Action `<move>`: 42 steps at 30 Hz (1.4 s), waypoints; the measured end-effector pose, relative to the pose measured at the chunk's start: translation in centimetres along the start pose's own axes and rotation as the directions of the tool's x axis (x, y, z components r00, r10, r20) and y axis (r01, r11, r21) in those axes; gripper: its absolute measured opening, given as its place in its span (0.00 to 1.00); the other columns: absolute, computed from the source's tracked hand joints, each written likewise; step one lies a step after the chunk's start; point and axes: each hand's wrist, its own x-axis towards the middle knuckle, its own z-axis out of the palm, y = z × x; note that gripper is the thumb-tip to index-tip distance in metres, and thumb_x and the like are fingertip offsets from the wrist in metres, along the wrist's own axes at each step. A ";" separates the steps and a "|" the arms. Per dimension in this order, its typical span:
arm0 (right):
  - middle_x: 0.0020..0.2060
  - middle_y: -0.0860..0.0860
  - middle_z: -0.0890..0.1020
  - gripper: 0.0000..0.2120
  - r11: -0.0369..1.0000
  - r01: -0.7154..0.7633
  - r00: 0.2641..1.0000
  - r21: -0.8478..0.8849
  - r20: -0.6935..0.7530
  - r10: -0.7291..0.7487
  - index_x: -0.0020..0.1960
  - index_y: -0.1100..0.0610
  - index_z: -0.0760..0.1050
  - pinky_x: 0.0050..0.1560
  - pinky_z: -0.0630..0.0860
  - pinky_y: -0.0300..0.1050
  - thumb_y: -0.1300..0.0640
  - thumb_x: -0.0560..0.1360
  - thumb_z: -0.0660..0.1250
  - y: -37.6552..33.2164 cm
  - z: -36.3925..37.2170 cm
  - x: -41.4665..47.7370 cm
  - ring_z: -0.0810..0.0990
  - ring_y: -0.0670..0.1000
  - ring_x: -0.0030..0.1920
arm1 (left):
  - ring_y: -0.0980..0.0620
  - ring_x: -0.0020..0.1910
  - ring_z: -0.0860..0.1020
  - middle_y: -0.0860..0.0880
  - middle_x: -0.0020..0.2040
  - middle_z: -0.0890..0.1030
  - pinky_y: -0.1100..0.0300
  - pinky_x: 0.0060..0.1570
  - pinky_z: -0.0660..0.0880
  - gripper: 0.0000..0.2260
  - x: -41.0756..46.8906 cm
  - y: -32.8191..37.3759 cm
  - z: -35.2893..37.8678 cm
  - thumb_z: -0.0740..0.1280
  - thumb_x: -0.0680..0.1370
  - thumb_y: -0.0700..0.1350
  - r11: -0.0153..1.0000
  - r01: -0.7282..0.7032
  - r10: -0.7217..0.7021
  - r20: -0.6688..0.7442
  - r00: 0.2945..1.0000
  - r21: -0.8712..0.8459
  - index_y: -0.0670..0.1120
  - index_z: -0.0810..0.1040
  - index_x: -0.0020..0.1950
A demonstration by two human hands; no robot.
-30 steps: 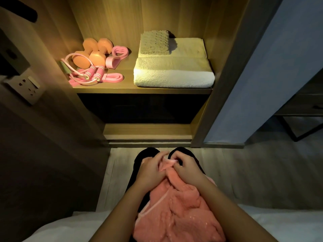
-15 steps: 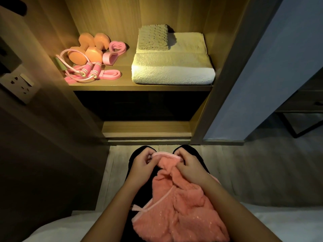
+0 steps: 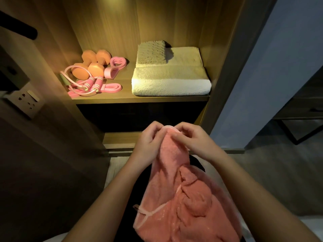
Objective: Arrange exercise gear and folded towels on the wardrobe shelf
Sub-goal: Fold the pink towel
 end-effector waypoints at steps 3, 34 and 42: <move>0.41 0.53 0.82 0.09 0.990 0.082 0.994 -0.112 -0.057 -0.089 0.46 0.58 0.79 0.46 0.75 0.48 0.53 0.79 0.66 -3.6 -1.9 2.1 0.79 0.48 0.43 | 0.62 0.39 0.77 0.55 0.38 0.80 0.68 0.40 0.71 0.08 2.7 3.6 -1.0 0.66 0.79 0.50 0.996 -0.057 0.058 -0.019 0.998 0.073 0.50 0.78 0.43; 0.41 0.44 0.80 0.07 0.851 0.385 0.669 -0.357 -0.527 -0.524 0.49 0.52 0.80 0.43 0.71 0.38 0.54 0.80 0.64 -25.7 -16.9 9.5 0.77 0.44 0.45 | 0.51 0.48 0.81 0.49 0.47 0.81 0.57 0.48 0.81 0.04 14.3 21.8 -12.1 0.69 0.76 0.43 0.895 -0.182 0.132 0.149 0.980 0.407 0.47 0.79 0.51; 0.43 0.49 0.82 0.08 0.832 0.384 0.763 -0.400 -0.371 -0.530 0.50 0.56 0.81 0.47 0.78 0.43 0.54 0.79 0.65 -25.7 -15.1 9.3 0.81 0.48 0.47 | 0.53 0.39 0.83 0.50 0.44 0.82 0.58 0.40 0.82 0.05 14.7 24.4 -7.9 0.65 0.79 0.52 0.937 -0.324 0.321 0.043 0.946 0.131 0.51 0.76 0.49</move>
